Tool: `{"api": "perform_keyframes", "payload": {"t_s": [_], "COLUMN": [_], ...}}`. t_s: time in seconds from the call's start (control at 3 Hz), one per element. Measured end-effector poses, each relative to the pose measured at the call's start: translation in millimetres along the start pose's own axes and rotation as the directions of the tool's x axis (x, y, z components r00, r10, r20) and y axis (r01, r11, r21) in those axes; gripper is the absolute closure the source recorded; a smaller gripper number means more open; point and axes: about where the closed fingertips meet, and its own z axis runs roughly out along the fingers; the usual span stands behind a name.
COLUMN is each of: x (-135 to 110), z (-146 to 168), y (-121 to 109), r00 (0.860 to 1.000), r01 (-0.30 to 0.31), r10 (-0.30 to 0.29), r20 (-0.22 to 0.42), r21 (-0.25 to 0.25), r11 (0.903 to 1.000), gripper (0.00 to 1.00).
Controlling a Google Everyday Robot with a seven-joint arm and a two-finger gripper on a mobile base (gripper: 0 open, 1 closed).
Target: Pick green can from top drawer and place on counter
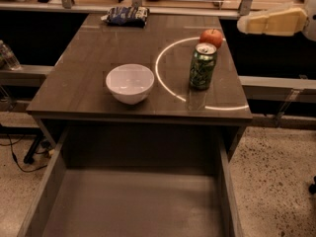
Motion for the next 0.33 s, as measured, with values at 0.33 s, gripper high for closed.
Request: {"api": "perform_keyframes", "payload": {"t_s": [0.33], "x": [11.7], "z": [13.1], "y": [6.4], "r00": [1.0], "r01": [-0.025], "r10": [0.025], "r20": [-0.002], "r21": [-0.011], "r11": [0.9996], "gripper": [0.0]}}
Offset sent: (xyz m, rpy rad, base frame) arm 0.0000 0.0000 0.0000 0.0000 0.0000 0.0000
